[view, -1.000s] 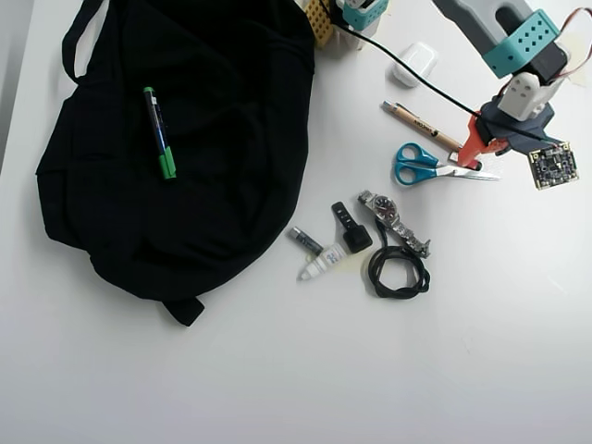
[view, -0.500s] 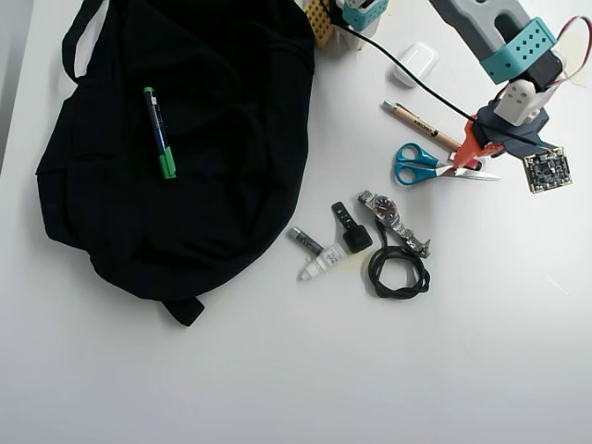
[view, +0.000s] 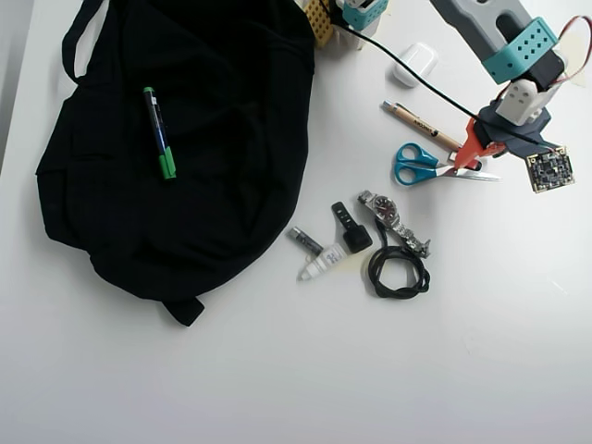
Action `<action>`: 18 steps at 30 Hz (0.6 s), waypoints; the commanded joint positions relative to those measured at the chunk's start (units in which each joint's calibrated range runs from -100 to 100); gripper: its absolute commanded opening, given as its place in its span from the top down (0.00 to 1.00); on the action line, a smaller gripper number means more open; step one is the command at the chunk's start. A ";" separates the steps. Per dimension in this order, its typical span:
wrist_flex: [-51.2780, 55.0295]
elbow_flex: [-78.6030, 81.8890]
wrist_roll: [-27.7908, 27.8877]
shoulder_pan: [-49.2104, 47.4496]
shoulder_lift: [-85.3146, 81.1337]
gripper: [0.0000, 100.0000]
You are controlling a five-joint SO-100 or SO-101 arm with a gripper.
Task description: Put the usb stick into the black bag
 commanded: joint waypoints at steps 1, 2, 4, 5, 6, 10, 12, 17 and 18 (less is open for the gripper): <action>-0.62 -0.55 0.24 0.64 0.44 0.76; -0.62 -0.46 -0.08 0.64 0.44 0.76; -0.62 -0.01 -0.24 0.64 0.44 0.76; -0.53 0.17 -0.24 0.64 0.44 0.76; -0.53 0.17 -0.24 0.64 0.44 0.76; -0.53 0.08 -0.34 0.56 0.44 0.76; -0.53 0.08 -0.76 0.49 0.53 0.76; -0.53 0.35 -2.33 0.11 0.53 0.76; -0.53 0.35 -2.39 0.19 0.53 0.76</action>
